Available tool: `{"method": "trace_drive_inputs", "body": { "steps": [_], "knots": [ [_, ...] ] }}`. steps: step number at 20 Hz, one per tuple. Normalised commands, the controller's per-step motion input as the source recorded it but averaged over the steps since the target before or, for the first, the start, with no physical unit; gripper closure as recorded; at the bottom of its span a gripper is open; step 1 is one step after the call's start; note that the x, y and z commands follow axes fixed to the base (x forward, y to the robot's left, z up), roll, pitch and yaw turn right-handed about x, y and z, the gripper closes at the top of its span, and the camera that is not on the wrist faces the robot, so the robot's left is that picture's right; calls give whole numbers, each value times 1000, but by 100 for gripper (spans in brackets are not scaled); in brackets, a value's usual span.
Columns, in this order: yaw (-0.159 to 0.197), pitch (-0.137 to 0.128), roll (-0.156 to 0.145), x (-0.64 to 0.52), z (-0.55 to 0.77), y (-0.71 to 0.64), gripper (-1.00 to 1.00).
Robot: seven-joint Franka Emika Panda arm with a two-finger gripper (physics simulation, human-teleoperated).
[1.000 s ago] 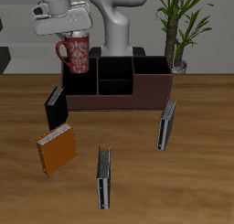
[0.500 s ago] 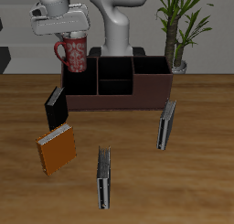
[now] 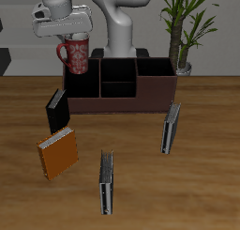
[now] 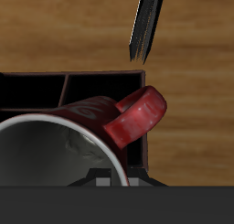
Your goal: Place the red mug into the back desk caddy's left compartment and place the orange book into the back desk caddy's front compartment
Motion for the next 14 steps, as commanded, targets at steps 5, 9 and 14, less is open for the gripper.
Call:
{"method": "trace_drive_inputs", "body": {
  "steps": [5,9,14],
  "knots": [
    [99,8,-44,1,14,-40,100],
    [117,14,-43,119,43,34,100],
    [141,-22,-12,8,113,138,100]
  ]
}}
